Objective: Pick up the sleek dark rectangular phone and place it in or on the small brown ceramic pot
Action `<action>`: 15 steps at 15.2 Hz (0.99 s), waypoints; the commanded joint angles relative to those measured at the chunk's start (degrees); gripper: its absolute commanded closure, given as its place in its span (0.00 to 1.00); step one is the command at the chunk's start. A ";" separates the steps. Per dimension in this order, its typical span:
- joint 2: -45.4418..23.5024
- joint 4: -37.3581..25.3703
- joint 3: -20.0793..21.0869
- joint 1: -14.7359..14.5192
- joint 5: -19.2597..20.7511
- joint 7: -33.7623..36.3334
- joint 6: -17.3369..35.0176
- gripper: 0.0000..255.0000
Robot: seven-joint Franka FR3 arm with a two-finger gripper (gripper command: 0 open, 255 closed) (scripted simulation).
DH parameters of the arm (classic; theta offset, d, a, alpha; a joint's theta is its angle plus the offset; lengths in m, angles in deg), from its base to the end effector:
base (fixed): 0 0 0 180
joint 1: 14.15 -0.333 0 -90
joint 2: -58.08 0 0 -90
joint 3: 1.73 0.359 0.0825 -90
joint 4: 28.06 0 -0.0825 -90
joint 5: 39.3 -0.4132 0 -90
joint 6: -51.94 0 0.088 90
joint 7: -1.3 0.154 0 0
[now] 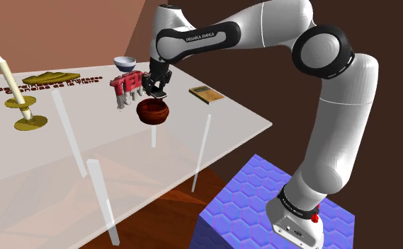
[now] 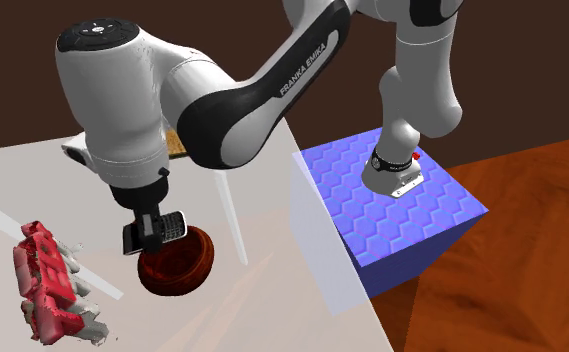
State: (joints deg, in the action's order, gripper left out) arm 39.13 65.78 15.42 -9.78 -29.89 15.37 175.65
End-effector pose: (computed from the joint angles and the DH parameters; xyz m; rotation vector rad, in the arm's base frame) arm 0.7113 0.1264 0.4364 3.1214 0.0458 0.3338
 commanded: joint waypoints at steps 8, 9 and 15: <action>-0.87 2.09 -0.22 -0.01 0.49 0.38 2.97 1.00; -0.87 2.09 -0.22 -0.01 0.49 0.38 2.97 1.00; -0.87 2.09 -0.22 -0.01 0.49 0.38 2.97 0.00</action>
State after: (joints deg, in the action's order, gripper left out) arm 38.26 67.87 15.20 -9.79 -29.39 15.75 178.62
